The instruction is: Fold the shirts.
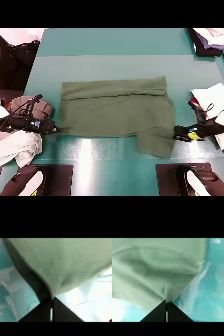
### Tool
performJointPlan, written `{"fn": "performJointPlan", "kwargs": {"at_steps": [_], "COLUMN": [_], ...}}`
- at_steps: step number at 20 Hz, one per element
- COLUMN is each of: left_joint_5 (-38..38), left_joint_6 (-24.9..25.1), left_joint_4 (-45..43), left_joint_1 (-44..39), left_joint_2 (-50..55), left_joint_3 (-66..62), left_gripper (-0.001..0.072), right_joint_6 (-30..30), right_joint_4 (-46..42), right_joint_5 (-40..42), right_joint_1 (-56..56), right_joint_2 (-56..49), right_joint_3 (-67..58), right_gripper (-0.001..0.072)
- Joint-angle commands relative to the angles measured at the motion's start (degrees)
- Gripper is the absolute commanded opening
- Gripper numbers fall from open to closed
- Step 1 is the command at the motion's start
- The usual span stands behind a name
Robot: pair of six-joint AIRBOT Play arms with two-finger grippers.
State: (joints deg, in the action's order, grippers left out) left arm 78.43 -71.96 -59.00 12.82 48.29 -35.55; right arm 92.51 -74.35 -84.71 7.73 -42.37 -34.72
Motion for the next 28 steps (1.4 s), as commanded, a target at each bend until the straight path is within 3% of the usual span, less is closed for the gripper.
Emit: {"fn": "performJointPlan", "kwargs": {"at_steps": [1, 5, 9, 13, 18, 24, 28], "left_joint_5": [4.48, 0.39, -8.94, -17.92, -24.98, -28.48, -30.84], "left_joint_6": [-2.19, -2.86, -1.9, -0.42, 0.52, 4.52, 4.5], "left_joint_4": [0.66, 1.2, 2.78, 2.82, 4.15, 6.23, 7.34], "left_joint_1": [0.02, 0.02, 0.02, 0.02, 0.02, 0.02, 0.02], "left_joint_2": [-5.6, -6.64, -6.62, -4.02, 4.13, 18.97, 28.5], "left_joint_3": [-0.04, -0.66, -4.39, -8.98, -13.27, -21.24, -27.41], "left_gripper": [0.0021, 0.0022, 0.0022, 0.0022, 0.0022, 0.0023, 0.0023], "right_joint_6": [0.44, 0.44, 0.42, -1.05, -1.11, -1.14, -1.14], "right_joint_4": [-4.83, -4.52, 1.62, 7.34, 5.92, 5.18, 5.2], "right_joint_5": [-9.62, -4.9, 5.14, 15.52, 22.73, 25.2, 24.44], "right_joint_1": [2.16, 3.08, 3.08, 2.36, -3.43, -6.54, -6.54], "right_joint_2": [7.06, 11.45, 7.76, -0.83, -14.36, -31.8, -41.09], "right_joint_3": [-6.03, -7.06, -7.08, -8.11, -19.61, -33.42, -41.9], "right_gripper": [0.0014, 0.0014, 0.0013, 0.0014, 0.0013, 0.0013, 0.0015]}}
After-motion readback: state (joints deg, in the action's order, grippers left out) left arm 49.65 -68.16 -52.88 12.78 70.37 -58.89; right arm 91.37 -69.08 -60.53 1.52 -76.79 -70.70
